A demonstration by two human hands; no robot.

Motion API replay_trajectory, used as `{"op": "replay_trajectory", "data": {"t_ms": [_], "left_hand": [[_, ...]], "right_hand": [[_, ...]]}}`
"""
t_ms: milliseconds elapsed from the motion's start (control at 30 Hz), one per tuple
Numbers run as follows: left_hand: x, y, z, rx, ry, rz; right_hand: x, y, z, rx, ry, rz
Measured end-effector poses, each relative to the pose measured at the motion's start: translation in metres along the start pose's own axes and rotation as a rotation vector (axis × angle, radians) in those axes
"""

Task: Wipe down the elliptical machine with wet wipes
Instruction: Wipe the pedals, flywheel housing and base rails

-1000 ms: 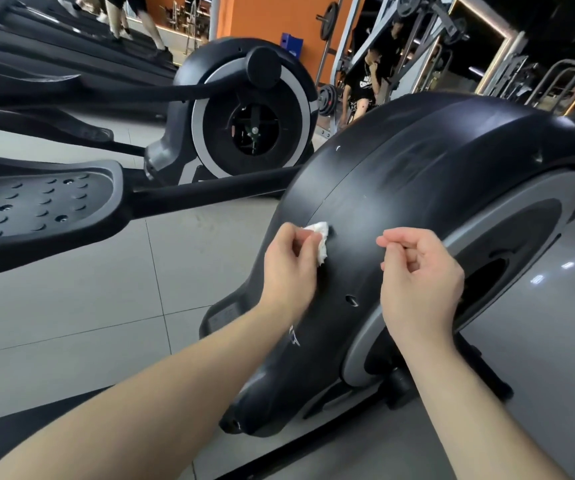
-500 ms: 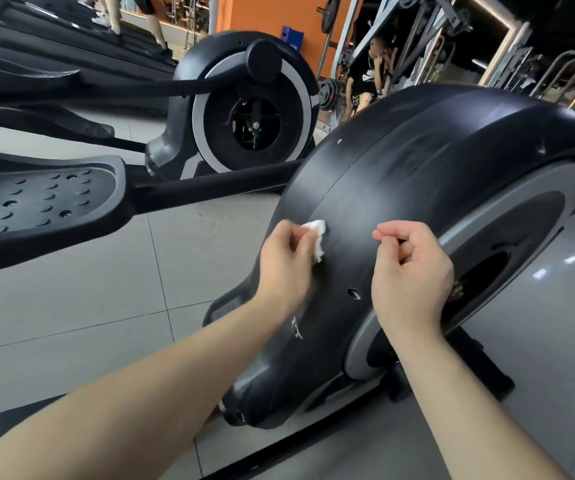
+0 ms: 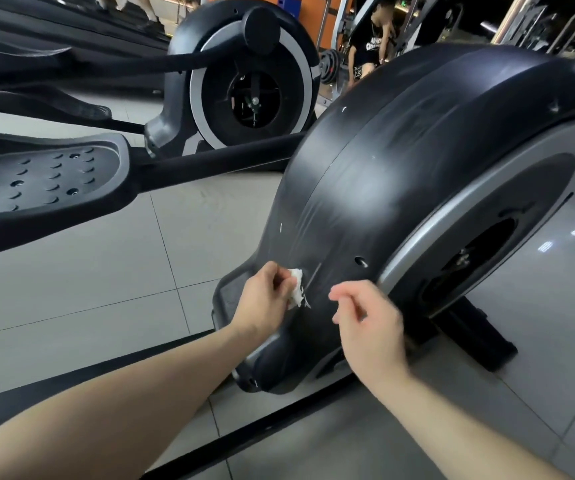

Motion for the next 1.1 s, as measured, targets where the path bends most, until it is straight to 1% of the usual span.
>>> {"op": "replay_trajectory", "data": {"t_ms": [67,133,233,333,467,500,600,667,733,867,933,1000,1100], "left_hand": [[0.000,-0.003,-0.005,-0.011,0.009,-0.048],[-0.012,-0.004,-0.005,-0.017,-0.035,-0.079],[-0.050,0.000,-0.002,-0.030,-0.139,-0.157],[-0.052,-0.002,-0.008,0.052,-0.203,-0.119],[0.000,-0.010,-0.019,0.139,-0.075,0.012],[0.010,-0.011,-0.021,0.152,-0.064,0.048],[0.025,-0.016,-0.031,0.206,-0.116,0.196],[0.026,-0.018,-0.035,0.216,-0.122,0.191],[0.010,-0.018,-0.031,0.190,-0.170,0.148],[-0.043,-0.011,-0.013,0.149,-0.365,0.035],[-0.056,-0.010,-0.005,0.172,-0.448,0.037],[-0.048,-0.012,-0.005,0.202,-0.473,0.062],[-0.011,-0.017,-0.015,0.258,-0.410,0.134]], "right_hand": [[-0.016,-0.014,-0.024,0.112,-0.207,-0.036],[-0.028,-0.026,-0.042,0.215,-0.364,-0.071],[-0.036,-0.033,-0.048,0.273,-0.461,-0.092],[-0.038,-0.031,-0.045,0.258,-0.483,-0.098],[-0.050,-0.026,-0.049,0.249,-0.529,-0.125],[-0.053,-0.025,-0.050,0.248,-0.539,-0.133],[-0.055,-0.025,-0.049,0.248,-0.555,-0.148],[-0.053,-0.026,-0.046,0.249,-0.559,-0.149],[-0.050,-0.027,-0.042,0.251,-0.556,-0.146],[-0.051,-0.029,-0.041,0.274,-0.561,-0.161],[-0.053,-0.028,-0.042,0.275,-0.561,-0.159],[-0.054,-0.027,-0.043,0.274,-0.555,-0.161],[-0.056,-0.025,-0.047,0.275,-0.559,-0.166]]}}
Point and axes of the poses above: each hand's wrist, its own z-axis towards the middle knuckle, its own y-axis out of the back of the hand, x = y × z, the point moved 7 cm from there along z, towards the middle knuckle, and after that the axes turned 11 degrees about -x, right-handed, at the moved point
